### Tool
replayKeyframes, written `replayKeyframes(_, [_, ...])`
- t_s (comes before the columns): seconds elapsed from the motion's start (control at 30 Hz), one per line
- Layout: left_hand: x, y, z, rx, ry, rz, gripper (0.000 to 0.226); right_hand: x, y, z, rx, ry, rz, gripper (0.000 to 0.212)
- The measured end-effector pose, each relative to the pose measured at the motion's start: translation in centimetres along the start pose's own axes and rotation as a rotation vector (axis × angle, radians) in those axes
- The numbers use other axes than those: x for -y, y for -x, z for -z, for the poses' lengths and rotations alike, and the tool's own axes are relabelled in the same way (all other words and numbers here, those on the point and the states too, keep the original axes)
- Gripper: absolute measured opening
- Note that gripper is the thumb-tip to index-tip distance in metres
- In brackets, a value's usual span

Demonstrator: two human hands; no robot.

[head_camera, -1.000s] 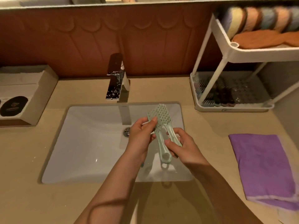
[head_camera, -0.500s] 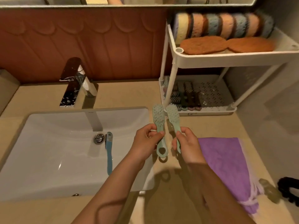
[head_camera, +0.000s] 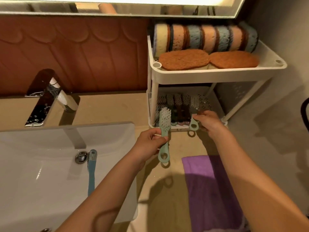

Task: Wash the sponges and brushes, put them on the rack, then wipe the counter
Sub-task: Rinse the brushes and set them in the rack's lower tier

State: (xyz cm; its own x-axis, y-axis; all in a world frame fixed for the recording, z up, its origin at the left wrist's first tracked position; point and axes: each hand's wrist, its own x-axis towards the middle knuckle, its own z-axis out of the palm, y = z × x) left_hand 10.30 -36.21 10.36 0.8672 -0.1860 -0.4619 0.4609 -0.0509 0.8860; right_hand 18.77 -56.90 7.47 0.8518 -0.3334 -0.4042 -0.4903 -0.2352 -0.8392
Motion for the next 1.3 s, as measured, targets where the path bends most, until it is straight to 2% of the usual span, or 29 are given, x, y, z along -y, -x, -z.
replayKeyframes(0.07, [0.0, -0.5, -0.2, -0.005, 0.009, -0.003, 0.014, 0.7, -2.1, 0.1, -0.068, 0.045, 0.007, 0.019])
replayKeyframes(0.2, [0.4, -1.3, -0.2, -0.029, 0.032, -0.009, 0.015, 1.1, -5.1, -0.1, -0.024, 0.498, 0.070, 0.045])
replayKeyframes(0.33, [1.0, -1.8, -0.2, -0.041, 0.025, -0.003, 0.020, 0.5, -6.6, -0.7, -0.029, 0.604, 0.179, 0.044])
replayKeyframes(0.5, [1.3, -2.1, -0.3, -0.027, 0.033, 0.011, 0.011, -0.1, -8.0, -1.1, -0.054, 0.653, 0.159, 0.039])
replayKeyframes(0.73, [1.7, -2.2, -1.2, -0.032, 0.027, 0.011, 0.017, -0.6, -7.8, -0.9, -0.060, 0.784, 0.258, 0.043])
replayKeyframes(0.8, [1.6, -2.2, -1.4, -0.026, 0.036, 0.010, 0.019, -0.2, -6.9, -1.0, -0.099, 0.721, 0.267, 0.043])
replayKeyframes(0.9, [1.4, -2.2, -1.7, -0.026, 0.065, 0.011, 0.018, 0.2, -3.4, -1.2, -0.123, 0.354, 0.264, 0.037])
replayKeyframes(0.97, [1.3, -2.3, -2.0, -0.031, 0.088, 0.016, 0.018, 0.3, 0.7, -1.6, -0.006, 0.087, 0.225, 0.027])
replayKeyframes(1.07, [1.4, -2.3, -2.6, -0.053, 0.081, -0.010, 0.012, -0.6, 6.5, -2.7, 0.229, -0.039, 0.199, 0.016])
replayKeyframes(1.13, [1.7, -2.5, -2.7, -0.159, -0.105, -0.126, 0.010, -1.0, 8.8, -3.7, 0.302, -0.166, 0.163, 0.015])
replayKeyframes(1.23, [1.7, -2.6, -2.9, -0.289, -0.344, -0.285, 0.020, -1.4, 9.4, -5.0, 0.245, -0.206, 0.177, 0.037])
replayKeyframes(1.3, [1.4, -2.7, -3.0, -0.277, -0.366, -0.287, 0.023, -1.3, 8.9, -4.7, 0.162, -0.221, 0.185, 0.031])
